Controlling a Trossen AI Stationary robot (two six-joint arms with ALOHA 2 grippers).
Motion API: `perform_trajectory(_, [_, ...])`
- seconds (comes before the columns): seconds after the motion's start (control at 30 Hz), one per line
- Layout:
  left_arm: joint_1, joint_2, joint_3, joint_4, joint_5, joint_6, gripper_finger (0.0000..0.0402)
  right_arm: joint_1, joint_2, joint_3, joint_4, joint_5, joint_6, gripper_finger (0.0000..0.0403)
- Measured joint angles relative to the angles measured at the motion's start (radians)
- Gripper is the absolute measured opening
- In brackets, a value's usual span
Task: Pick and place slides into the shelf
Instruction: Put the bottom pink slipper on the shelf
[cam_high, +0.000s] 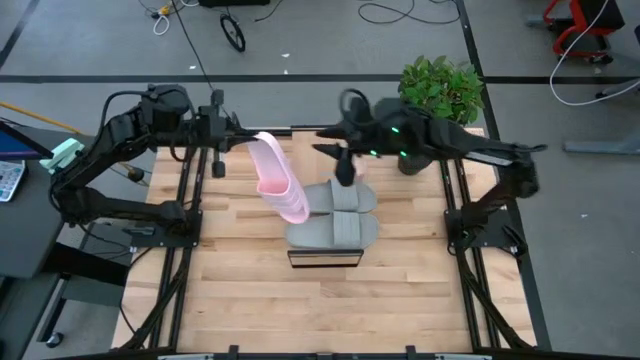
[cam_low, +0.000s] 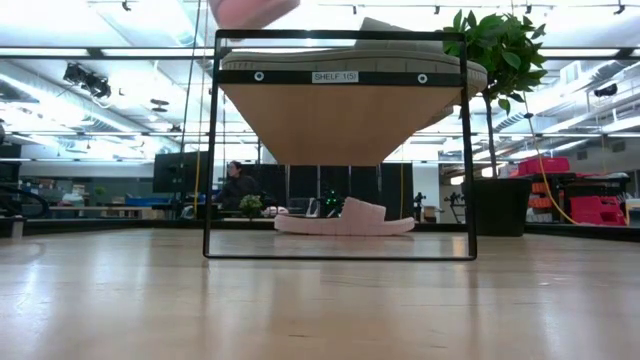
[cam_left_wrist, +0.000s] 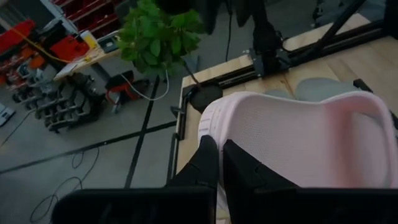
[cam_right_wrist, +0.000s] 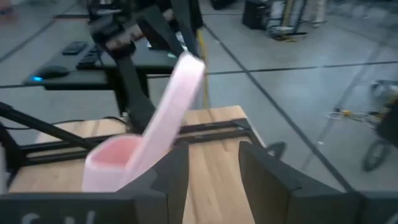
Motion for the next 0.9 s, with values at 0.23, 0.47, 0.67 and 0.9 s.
perform_trajectory(0.23, [-0.008,0.061,0.0,-0.03,-0.003,0.018,0.0014,-0.04,0.198,0.258,-0.074,-0.1,-0.024,0.0156])
perform_trajectory(0.47, [-0.029,0.098,-0.001,-0.036,-0.002,0.033,0.0017,-0.056,0.298,0.354,-0.128,-0.13,-0.025,0.0174])
perform_trajectory(0.67, [-0.046,0.097,-0.001,-0.032,-0.001,0.039,0.0011,-0.081,0.308,0.354,-0.129,-0.15,-0.014,0.0188])
perform_trajectory(0.9, [-0.044,0.097,-0.001,-0.031,-0.002,0.041,0.0018,-0.096,0.318,0.353,-0.125,-0.234,0.035,0.0193])
